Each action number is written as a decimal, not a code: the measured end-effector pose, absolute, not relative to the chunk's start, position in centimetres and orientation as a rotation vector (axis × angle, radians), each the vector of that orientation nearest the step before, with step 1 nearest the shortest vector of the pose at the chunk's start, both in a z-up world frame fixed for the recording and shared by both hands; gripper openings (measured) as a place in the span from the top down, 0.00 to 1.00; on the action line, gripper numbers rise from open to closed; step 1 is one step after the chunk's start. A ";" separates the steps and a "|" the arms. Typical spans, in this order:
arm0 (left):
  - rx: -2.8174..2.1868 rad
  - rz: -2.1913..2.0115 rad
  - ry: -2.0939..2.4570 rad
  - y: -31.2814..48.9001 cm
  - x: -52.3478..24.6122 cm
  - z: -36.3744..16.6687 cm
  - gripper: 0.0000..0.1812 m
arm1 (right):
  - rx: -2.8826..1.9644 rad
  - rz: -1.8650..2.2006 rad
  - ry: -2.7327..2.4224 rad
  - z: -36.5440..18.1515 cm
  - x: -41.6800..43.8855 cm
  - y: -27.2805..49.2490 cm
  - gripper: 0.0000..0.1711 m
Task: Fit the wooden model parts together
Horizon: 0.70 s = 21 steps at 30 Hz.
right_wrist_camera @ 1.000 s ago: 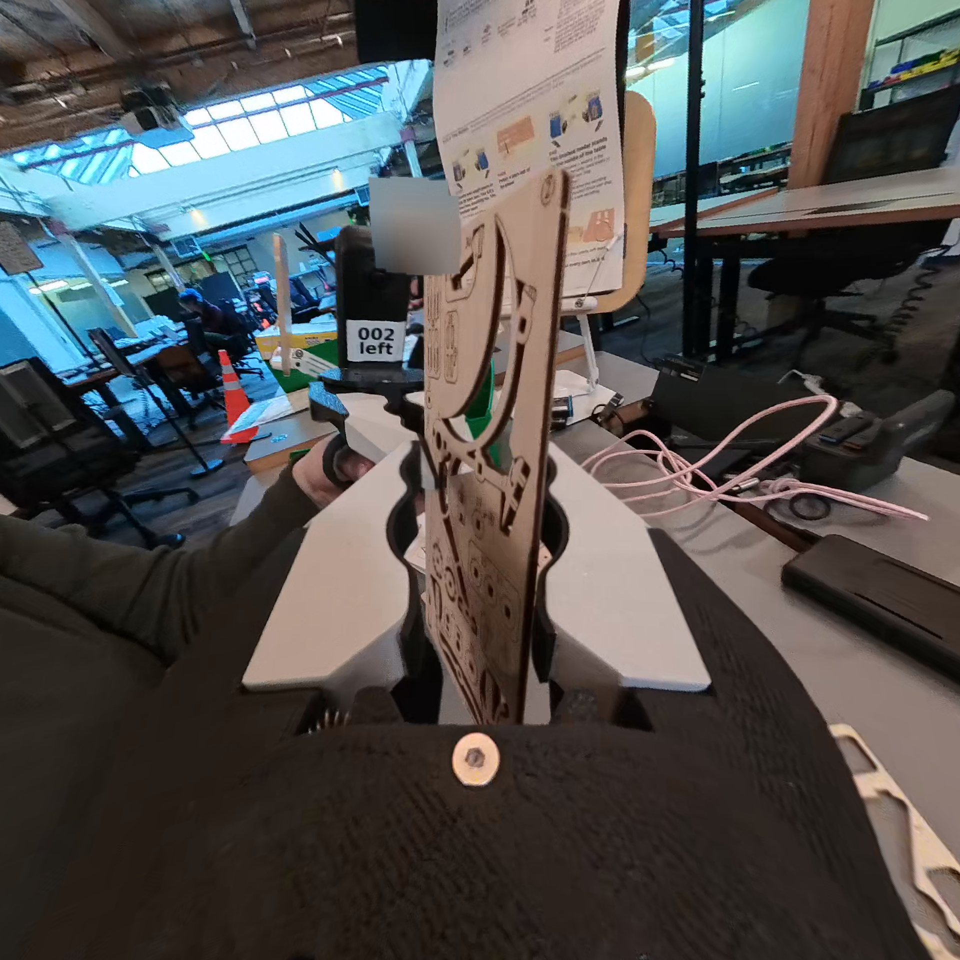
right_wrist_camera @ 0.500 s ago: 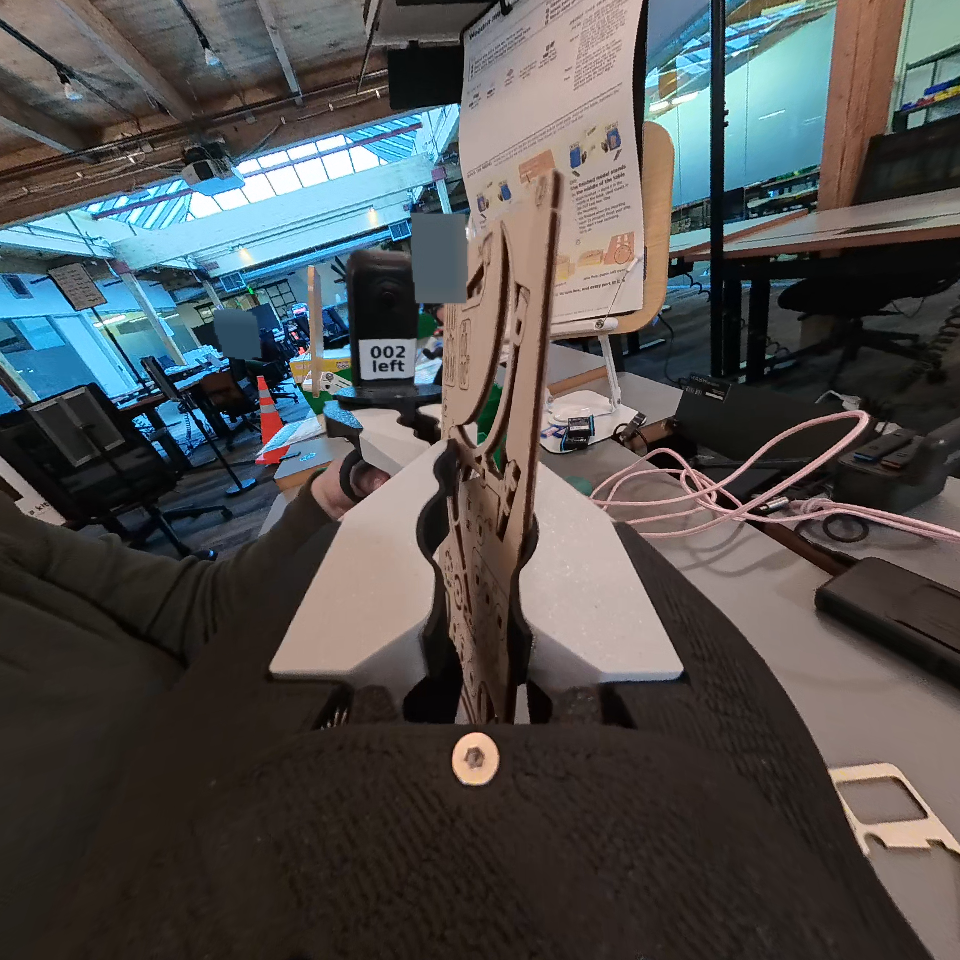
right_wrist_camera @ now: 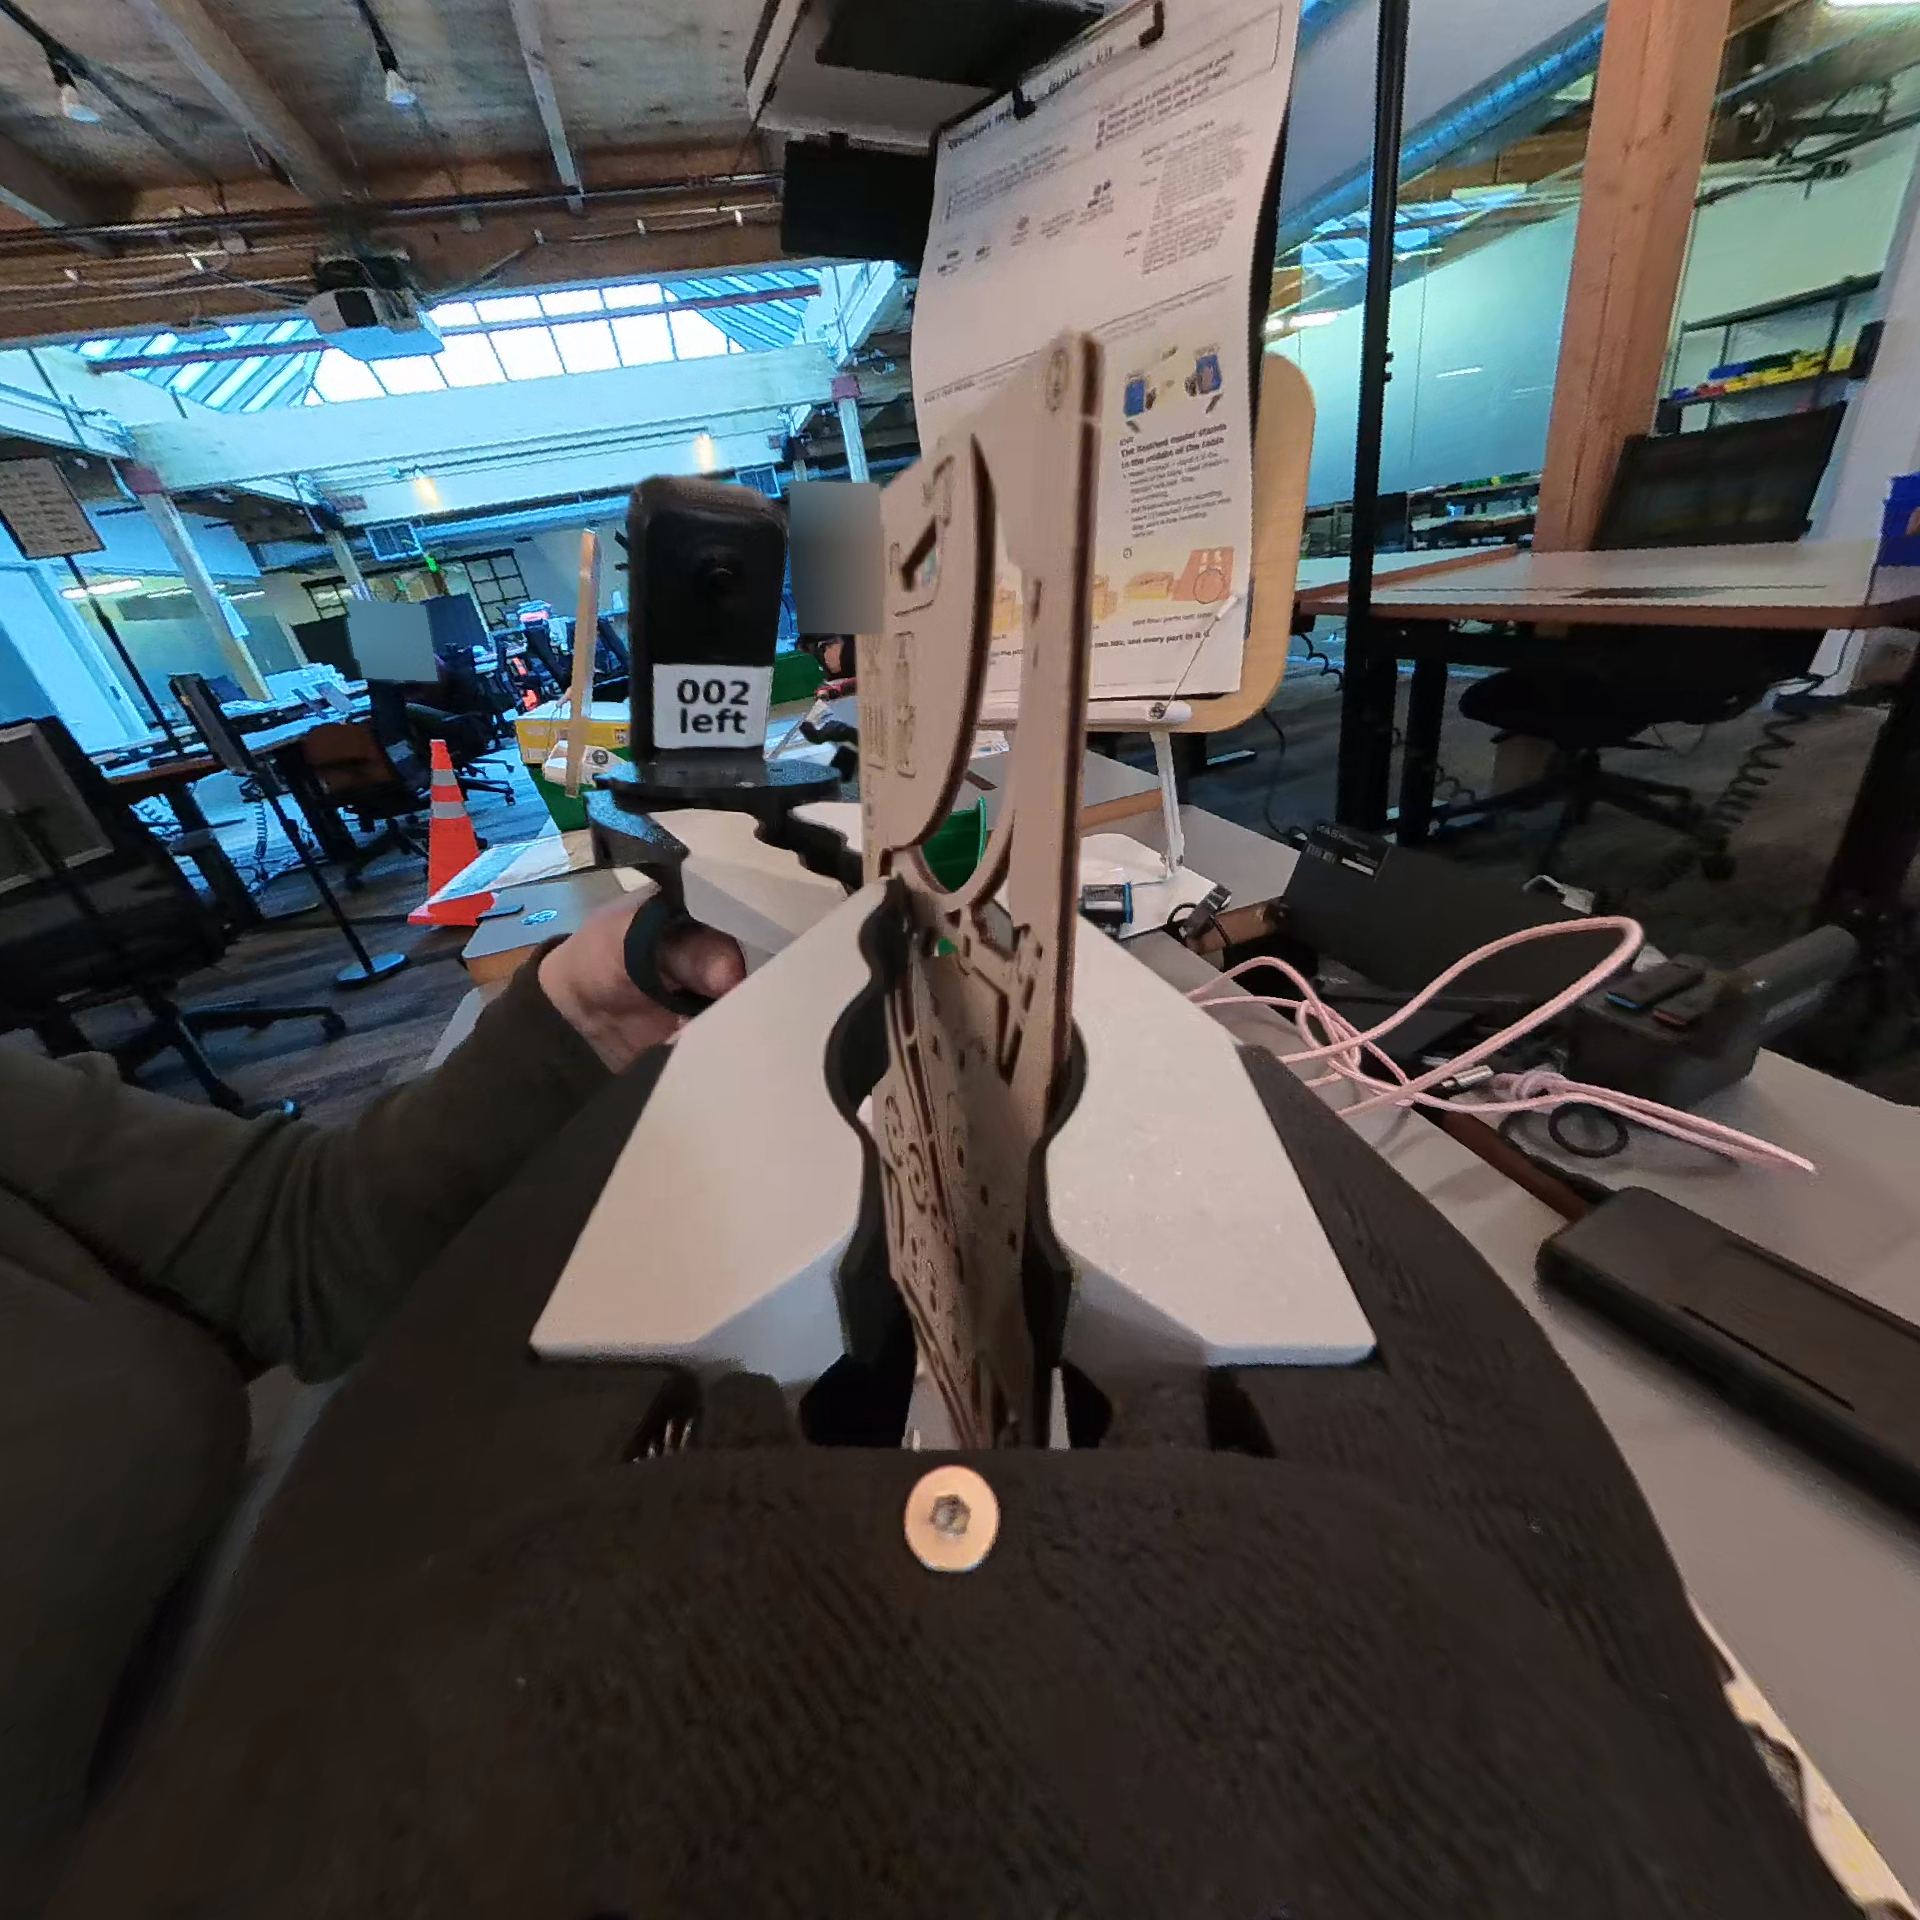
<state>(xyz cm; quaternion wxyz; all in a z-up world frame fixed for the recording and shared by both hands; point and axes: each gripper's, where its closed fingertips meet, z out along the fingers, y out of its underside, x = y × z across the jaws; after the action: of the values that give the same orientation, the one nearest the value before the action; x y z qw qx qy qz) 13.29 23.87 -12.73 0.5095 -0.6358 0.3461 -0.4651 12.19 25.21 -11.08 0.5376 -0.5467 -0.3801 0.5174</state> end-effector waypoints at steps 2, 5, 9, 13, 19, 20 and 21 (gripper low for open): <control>-1.527 -1.118 0.820 24.0 13.5 -12.6 0.99 | -1.307 1.204 -0.907 -11.1 12.5 25.5 0.86; -1.520 -1.119 0.809 24.1 13.6 -12.6 1.00 | -1.314 1.186 -0.906 -11.1 12.7 25.7 0.85; -1.512 -1.156 0.789 24.1 13.5 -12.4 1.00 | -1.325 1.203 -0.910 -11.0 13.1 25.8 0.81; -1.508 -1.157 0.776 24.2 13.3 -12.2 1.00 | -1.315 1.249 -0.864 -10.4 13.9 26.2 0.80; -1.500 -1.183 0.758 24.4 12.6 -12.0 1.00 | -1.325 1.290 -0.841 -10.1 14.8 26.6 0.82; -1.493 -1.195 0.760 24.3 12.6 -11.9 1.00 | -1.331 1.288 -0.844 -10.2 14.7 26.6 0.82; -1.486 -1.215 0.763 24.1 12.7 -11.8 1.00 | -1.329 1.291 -0.838 -10.2 14.7 26.6 0.83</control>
<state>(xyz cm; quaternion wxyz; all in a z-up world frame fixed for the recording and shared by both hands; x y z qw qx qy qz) 12.75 24.14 -11.81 0.5124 -0.6177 0.3173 -0.5052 14.71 26.63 -10.17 0.5261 -0.5557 -0.3505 0.5400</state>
